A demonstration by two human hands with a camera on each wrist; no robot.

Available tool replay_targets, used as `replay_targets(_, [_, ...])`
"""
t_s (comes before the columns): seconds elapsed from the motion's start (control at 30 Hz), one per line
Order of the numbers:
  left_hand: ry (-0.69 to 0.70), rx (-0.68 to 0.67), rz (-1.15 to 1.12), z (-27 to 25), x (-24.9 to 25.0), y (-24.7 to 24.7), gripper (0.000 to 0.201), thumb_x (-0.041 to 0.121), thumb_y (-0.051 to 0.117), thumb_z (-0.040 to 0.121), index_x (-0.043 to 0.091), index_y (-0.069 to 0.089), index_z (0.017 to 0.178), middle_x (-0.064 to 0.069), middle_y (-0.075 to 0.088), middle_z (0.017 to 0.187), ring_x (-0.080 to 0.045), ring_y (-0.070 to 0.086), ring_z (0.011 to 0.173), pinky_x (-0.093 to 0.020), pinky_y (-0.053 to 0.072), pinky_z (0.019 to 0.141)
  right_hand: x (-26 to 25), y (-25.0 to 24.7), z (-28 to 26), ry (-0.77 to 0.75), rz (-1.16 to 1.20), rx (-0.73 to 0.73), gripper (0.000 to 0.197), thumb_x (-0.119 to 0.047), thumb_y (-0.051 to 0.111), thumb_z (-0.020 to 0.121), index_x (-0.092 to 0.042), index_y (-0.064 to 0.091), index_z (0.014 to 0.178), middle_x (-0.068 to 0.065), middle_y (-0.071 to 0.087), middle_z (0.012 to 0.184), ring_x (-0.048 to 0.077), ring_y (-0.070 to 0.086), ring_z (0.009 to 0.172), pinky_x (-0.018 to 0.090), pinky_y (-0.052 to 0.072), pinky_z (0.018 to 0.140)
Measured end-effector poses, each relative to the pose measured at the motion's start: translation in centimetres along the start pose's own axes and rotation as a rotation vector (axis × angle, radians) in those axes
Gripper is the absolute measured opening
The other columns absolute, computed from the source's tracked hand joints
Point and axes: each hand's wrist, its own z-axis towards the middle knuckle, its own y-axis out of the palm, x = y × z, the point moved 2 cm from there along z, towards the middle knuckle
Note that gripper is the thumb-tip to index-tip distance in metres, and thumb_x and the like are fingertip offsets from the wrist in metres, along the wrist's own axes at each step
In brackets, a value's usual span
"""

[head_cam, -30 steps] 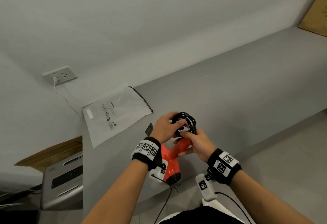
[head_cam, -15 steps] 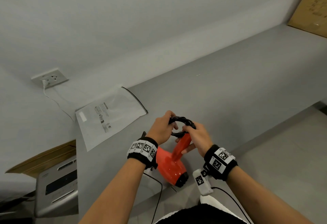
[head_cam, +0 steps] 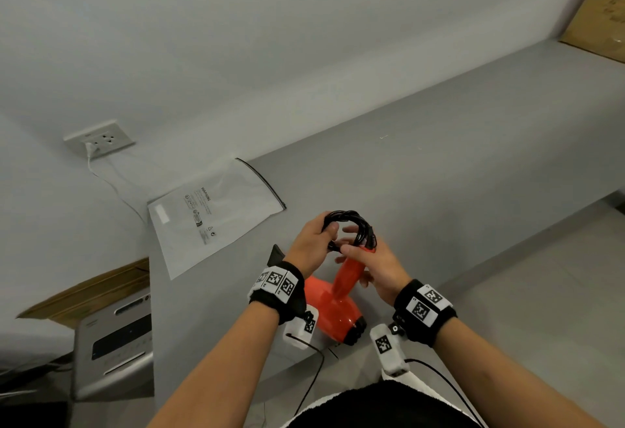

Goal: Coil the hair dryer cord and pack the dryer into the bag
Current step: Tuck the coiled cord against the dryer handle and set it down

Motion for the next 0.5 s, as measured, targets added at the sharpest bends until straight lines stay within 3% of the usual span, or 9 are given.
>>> replay_targets(0.1, [-0.011,-0.022,-0.101,0.0,0.0,0.8,0.023,0.010,0.042,0.108,0.003,0.062,0.115,0.001,0.053,0.079,-0.013,0.054,0.077,-0.036,0.058,0.085,0.4,0.4,-0.1,0.054,0.009,-0.104,0.049,-0.024,0.071,0.093,-0.037,0.054,0.137,0.002,0.073,0.125,0.037,0.074,0.104,0.024,0.039,0.041])
replay_targets(0.13, [0.001,-0.028,-0.092,0.1,0.0,1.0,0.023,0.011,0.041,0.108,0.003,0.062,0.115,0.004,0.058,0.078,-0.010,0.056,0.077,-0.035,0.059,0.087,0.4,0.4,-0.2,0.066,0.018,-0.106,0.048,-0.024,0.069,0.095,-0.038,0.053,0.137,0.001,0.073,0.125,0.039,0.074,0.103,0.024,0.038,0.040])
replay_targets(0.2, [0.033,-0.023,0.059,0.3,0.2,1.1,0.023,0.020,0.041,0.109,0.015,0.063,0.115,0.005,0.069,0.090,-0.004,0.064,0.084,-0.027,0.059,0.082,0.1,0.4,-0.3,0.069,0.017,-0.073,0.044,-0.025,0.065,0.097,-0.039,0.053,0.137,0.000,0.075,0.122,0.039,0.075,0.100,0.024,0.038,0.040])
replay_targets(0.23, [0.040,-0.034,0.139,0.4,0.1,1.1,0.024,0.030,0.041,0.108,0.021,0.063,0.116,-0.001,0.070,0.104,-0.009,0.068,0.094,-0.027,0.060,0.080,0.0,0.3,-0.4,0.062,0.008,-0.051,0.043,-0.026,0.065,0.098,-0.039,0.054,0.137,0.001,0.076,0.120,0.039,0.075,0.099,0.023,0.038,0.040])
replay_targets(0.3, [0.016,-0.061,0.241,0.4,-0.7,1.0,0.033,0.044,0.041,0.104,0.026,0.061,0.122,-0.009,0.062,0.122,-0.023,0.068,0.104,-0.032,0.062,0.079,0.0,0.2,-0.3,0.049,-0.006,-0.012,0.041,-0.025,0.065,0.098,-0.037,0.056,0.136,0.000,0.077,0.118,0.038,0.076,0.097,0.021,0.037,0.038])
replay_targets(0.37, [-0.009,-0.075,0.291,0.0,-1.5,0.8,0.035,0.042,0.040,0.104,0.023,0.059,0.127,-0.008,0.058,0.124,-0.024,0.064,0.109,-0.036,0.060,0.084,0.1,0.0,-0.3,0.037,-0.003,0.014,0.040,-0.024,0.064,0.098,-0.036,0.059,0.135,-0.002,0.077,0.119,0.038,0.076,0.095,0.021,0.035,0.038])
replay_targets(0.5, [-0.071,-0.079,0.208,-0.8,-2.5,0.9,0.035,0.045,0.043,0.100,0.024,0.064,0.118,-0.013,0.061,0.125,-0.028,0.063,0.115,-0.052,0.055,0.098,0.2,-0.3,0.0,0.033,0.035,0.044,0.039,-0.024,0.065,0.097,-0.036,0.061,0.134,0.000,0.077,0.117,0.039,0.076,0.095,0.020,0.035,0.039])
